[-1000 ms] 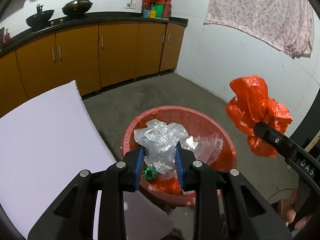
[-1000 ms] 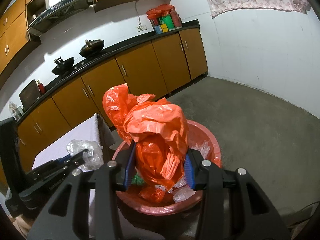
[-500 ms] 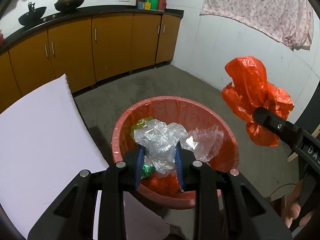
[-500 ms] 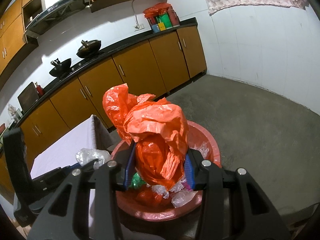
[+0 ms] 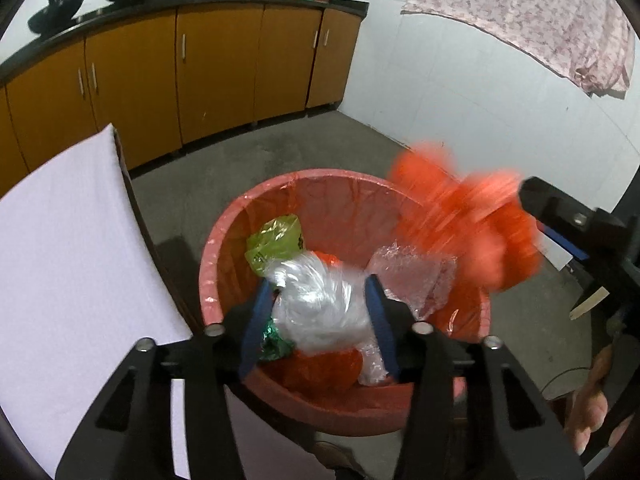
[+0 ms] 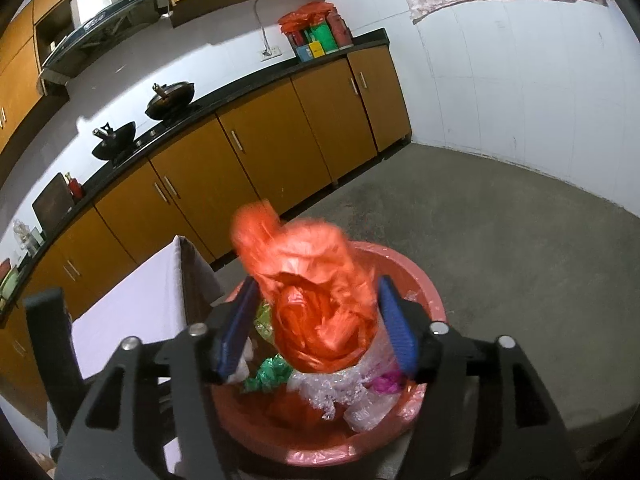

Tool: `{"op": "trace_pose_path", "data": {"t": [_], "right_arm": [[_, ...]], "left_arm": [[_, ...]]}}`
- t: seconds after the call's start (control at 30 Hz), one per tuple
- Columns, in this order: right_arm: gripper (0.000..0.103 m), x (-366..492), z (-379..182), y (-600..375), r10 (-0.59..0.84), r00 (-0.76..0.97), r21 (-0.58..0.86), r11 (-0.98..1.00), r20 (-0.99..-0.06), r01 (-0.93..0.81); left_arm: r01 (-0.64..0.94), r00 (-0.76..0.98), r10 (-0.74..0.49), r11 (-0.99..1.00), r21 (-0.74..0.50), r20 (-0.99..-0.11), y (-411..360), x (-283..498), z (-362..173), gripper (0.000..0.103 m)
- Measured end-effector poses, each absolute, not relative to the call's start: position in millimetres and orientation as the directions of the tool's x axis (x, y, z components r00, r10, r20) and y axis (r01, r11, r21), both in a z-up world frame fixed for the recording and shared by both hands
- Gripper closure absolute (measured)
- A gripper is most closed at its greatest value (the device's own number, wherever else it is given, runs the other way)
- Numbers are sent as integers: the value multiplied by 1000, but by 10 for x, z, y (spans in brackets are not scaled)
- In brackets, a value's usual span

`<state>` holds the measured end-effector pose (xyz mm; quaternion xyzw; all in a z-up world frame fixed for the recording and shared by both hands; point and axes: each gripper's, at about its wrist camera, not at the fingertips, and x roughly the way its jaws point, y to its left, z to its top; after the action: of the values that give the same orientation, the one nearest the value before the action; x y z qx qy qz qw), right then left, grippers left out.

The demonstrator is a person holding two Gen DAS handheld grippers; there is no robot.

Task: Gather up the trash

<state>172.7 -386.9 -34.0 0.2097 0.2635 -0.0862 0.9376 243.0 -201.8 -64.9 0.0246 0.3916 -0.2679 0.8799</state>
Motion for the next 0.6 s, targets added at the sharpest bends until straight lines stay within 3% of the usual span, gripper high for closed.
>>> {"op": "trace_pose_path", "data": {"t": [0.17,0.23,0.4,0.6], "right_arm": [[27,1619,-377,-3934,-71,848,355,887,-526,294],[17,1548,-357,-3922,-94,851,341,889,-516,305],[4,1269,-222,-3753,-208,878,233,915,-431,331],[4,947,-11,-3416,-301,888,99,930,-347,354]], "left_arm": [[476,546,-449,861,-179,-707,-1938,2430,-692,48],[471,560,-446,864,-175,-698,-1890,2383,-661,40],[456,633,-433,879,-142,-642,-1692,2181,-488,14],[380,755,-366,920,-91,-544,-1232,1772,-184,3]]}}
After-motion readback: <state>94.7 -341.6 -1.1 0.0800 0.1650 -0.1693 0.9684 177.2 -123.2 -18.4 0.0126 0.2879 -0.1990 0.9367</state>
